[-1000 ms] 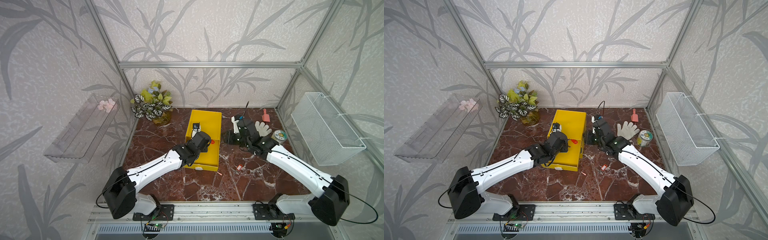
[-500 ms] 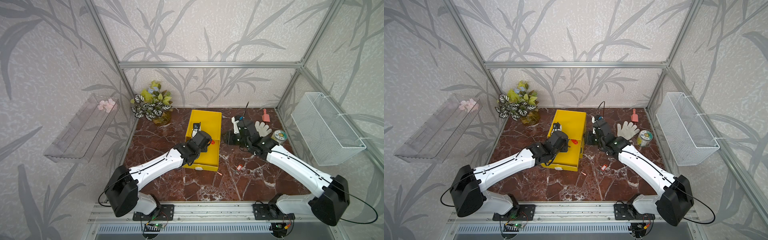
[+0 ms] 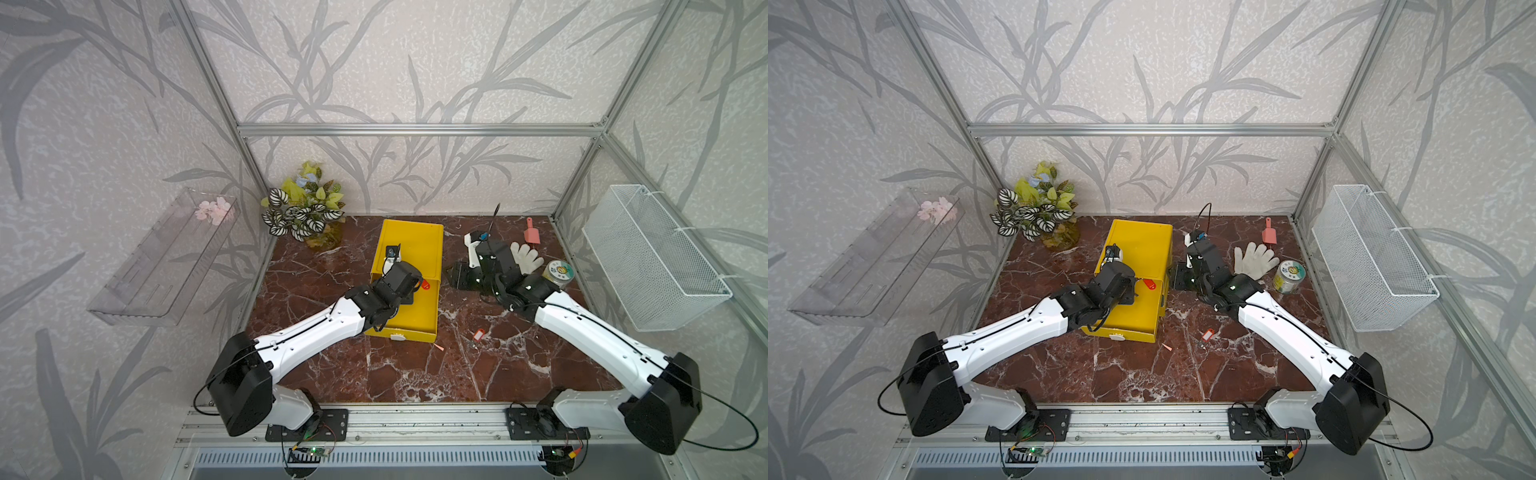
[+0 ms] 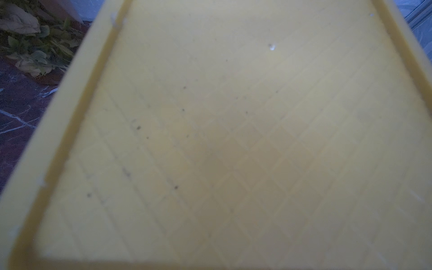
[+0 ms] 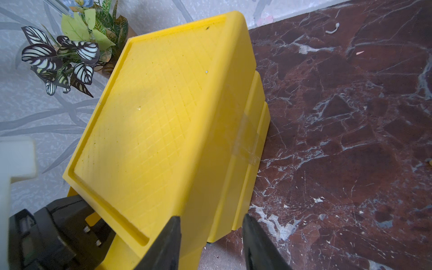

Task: Take the keys out of the drawer
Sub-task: Pick up the key from the drawer, then place the key at the center of the board.

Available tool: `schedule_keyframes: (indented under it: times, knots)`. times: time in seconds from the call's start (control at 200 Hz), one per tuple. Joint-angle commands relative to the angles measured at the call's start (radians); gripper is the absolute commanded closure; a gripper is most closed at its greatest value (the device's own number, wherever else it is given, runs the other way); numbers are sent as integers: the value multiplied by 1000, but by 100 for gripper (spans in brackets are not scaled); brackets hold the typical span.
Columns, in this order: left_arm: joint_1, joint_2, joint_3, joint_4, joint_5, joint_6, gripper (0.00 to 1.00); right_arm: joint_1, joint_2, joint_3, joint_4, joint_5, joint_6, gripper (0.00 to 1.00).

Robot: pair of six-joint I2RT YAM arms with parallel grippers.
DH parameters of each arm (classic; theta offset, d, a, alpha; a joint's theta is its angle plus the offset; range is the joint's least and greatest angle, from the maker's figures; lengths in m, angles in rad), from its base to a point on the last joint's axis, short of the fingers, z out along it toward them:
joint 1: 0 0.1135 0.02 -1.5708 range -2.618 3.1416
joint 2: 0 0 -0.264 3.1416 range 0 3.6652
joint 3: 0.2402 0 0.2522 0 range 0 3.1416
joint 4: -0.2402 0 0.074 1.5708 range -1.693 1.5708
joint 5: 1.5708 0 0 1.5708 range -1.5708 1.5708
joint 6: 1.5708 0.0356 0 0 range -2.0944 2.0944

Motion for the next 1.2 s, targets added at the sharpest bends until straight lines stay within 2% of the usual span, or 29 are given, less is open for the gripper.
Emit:
schedule_keyframes:
  times: [0.0, 0.78, 0.99, 1.195]
  knots:
    - [0, -58, 17, 1, -4, -5, 100, -3, -36, -9, 13, 20, 2, 54]
    - [-23, -275, -2, -36, 68, -50, 100, -2, -102, 60, -42, 34, -4, 56]
    - [-79, -315, 52, -39, 93, -36, 100, -3, -168, 68, -85, 63, -23, 55]
    - [-193, -227, 199, -39, 148, 17, 100, -5, -292, 25, -168, 185, -57, 56]
